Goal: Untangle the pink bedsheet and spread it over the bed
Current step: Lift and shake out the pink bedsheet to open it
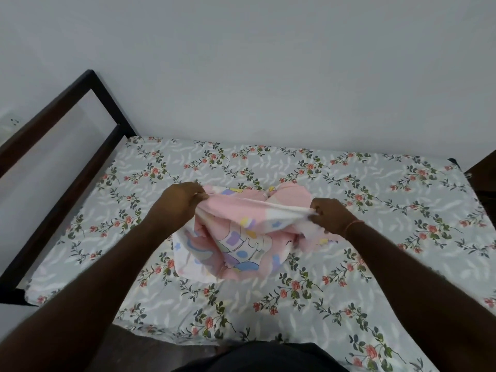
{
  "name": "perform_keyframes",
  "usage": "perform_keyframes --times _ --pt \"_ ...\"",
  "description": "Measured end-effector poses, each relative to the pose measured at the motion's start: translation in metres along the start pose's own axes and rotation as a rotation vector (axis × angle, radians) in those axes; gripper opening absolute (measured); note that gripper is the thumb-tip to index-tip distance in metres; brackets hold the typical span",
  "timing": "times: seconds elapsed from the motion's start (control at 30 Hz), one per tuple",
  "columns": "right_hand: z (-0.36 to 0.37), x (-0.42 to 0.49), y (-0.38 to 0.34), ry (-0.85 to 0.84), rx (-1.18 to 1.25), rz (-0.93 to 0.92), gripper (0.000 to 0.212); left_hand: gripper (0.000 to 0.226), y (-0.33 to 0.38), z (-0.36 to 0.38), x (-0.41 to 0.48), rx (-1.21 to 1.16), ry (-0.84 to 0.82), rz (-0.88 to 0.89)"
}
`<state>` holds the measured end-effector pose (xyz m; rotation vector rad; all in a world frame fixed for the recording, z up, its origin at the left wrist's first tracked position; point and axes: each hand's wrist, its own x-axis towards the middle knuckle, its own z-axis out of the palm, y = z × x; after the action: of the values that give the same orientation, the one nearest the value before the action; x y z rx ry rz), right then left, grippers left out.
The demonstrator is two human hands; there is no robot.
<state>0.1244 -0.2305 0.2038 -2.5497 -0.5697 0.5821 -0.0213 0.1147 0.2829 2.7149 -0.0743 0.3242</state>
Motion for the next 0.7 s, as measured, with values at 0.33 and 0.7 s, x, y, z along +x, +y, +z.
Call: perform_keyframes --times 0.33,0.7 --pt "-0.018 0.014 0.015 -0.127 -0.057 0.085 0.015 0.035 -0.022 -0.007 0.003 0.108 0.082 -0.097" --pt "-0.096 0.026 -0.015 -0.114 -0.339 0.023 0.025 0.018 -0.059 -0.041 0.030 0.356 -0.108 -0.191"
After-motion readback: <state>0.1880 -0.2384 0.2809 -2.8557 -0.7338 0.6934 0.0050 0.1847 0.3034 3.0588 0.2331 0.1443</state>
